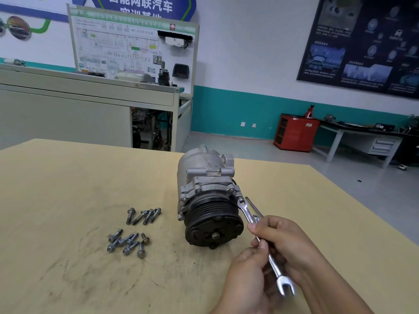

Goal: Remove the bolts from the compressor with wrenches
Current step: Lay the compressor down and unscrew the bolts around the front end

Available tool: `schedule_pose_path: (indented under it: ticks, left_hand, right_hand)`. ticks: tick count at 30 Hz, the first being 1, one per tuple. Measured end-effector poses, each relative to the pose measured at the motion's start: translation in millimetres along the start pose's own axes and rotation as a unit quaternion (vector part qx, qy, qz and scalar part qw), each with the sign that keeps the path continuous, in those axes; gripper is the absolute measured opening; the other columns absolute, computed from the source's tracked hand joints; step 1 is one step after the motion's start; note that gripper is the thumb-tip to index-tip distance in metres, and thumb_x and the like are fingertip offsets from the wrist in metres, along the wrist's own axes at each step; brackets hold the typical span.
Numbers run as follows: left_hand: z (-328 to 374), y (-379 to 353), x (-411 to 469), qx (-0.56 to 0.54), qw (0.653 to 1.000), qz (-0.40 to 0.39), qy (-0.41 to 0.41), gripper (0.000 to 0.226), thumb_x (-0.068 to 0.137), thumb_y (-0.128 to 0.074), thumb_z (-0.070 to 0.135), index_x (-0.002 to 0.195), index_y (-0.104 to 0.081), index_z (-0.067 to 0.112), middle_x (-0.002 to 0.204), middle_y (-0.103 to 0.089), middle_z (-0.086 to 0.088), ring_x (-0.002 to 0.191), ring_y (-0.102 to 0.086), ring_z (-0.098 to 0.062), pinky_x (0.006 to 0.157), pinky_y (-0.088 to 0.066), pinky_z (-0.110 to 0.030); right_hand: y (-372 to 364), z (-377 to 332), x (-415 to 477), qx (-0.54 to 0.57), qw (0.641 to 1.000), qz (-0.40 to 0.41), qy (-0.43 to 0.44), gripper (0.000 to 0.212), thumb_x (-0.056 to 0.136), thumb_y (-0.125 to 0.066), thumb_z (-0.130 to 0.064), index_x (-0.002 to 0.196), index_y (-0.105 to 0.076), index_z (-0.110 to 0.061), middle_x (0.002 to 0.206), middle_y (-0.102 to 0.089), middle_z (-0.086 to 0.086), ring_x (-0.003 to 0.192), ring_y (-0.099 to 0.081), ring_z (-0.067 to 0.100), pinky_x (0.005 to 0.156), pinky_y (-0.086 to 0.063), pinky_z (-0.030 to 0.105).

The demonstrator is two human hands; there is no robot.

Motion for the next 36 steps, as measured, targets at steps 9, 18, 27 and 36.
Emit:
schedule_pose_path:
  ticks: [9, 18, 27, 36]
  left_hand:
    - [12.2, -9.3, -6.9, 0.025, 0.999, -0.032, -0.036, 0.044, 0.096, -0.050, 0.012, 0.058, -0.071, 0.008, 0.065, -0.069, -0.010, 0.051, -0.065, -0.015, 0.059, -0.047, -0.028]
    - [15.9, -9.4, -4.8, 0.052, 0.998, -0.010, -0.034, 0.055, 0.096, -0.051, 0.015, 0.044, -0.068, 0.011, 0.053, -0.065, -0.004, 0.036, -0.048, -0.004, 0.044, -0.038, -0.016]
    - [14.7, -11.0, -10.7, 0.047, 0.999, -0.021, 0.008, 0.033, 0.097, -0.049, 0.022, 0.069, -0.064, 0.014, 0.056, -0.065, 0.001, 0.039, -0.042, -0.004, 0.043, -0.032, -0.015]
    - [16.2, -13.6, -14.7, -0.002, 0.999, -0.048, 0.021, 0.028, 0.097, -0.047, 0.013, 0.074, -0.061, 0.004, 0.057, -0.065, -0.011, 0.040, -0.059, -0.011, 0.040, -0.044, -0.016]
  right_hand:
    - [-10.8, 3.1, -3.6, 0.091, 0.988, -0.091, -0.091, 0.032, 0.088, -0.055, -0.020, 0.070, -0.075, -0.002, 0.061, -0.065, 0.008, 0.043, -0.054, 0.016, 0.041, -0.044, 0.022]
    - [-12.2, 15.0, 3.1, 0.153, 0.970, -0.105, -0.154, 0.023, 0.065, -0.066, -0.027, 0.061, -0.069, -0.005, 0.052, -0.049, 0.001, 0.032, -0.035, 0.008, 0.032, -0.032, 0.015]
    - [-18.5, 11.6, 5.2, 0.188, 0.957, -0.143, -0.171, 0.023, 0.068, -0.061, -0.023, 0.062, -0.062, -0.001, 0.054, -0.047, 0.005, 0.023, -0.031, 0.004, 0.029, -0.029, 0.010]
    - [-23.3, 15.5, 10.3, 0.216, 0.941, -0.175, -0.193, 0.025, 0.067, -0.065, -0.029, 0.061, -0.061, -0.004, 0.055, -0.050, 0.003, 0.043, -0.035, 0.005, 0.049, -0.037, 0.014]
Point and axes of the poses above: each hand's wrist, its own x-axis towards the middle knuckle, its own y-axis out of the back of the hand, z = x × y, the point moved 8 cm from there along x, towards the middle knuckle
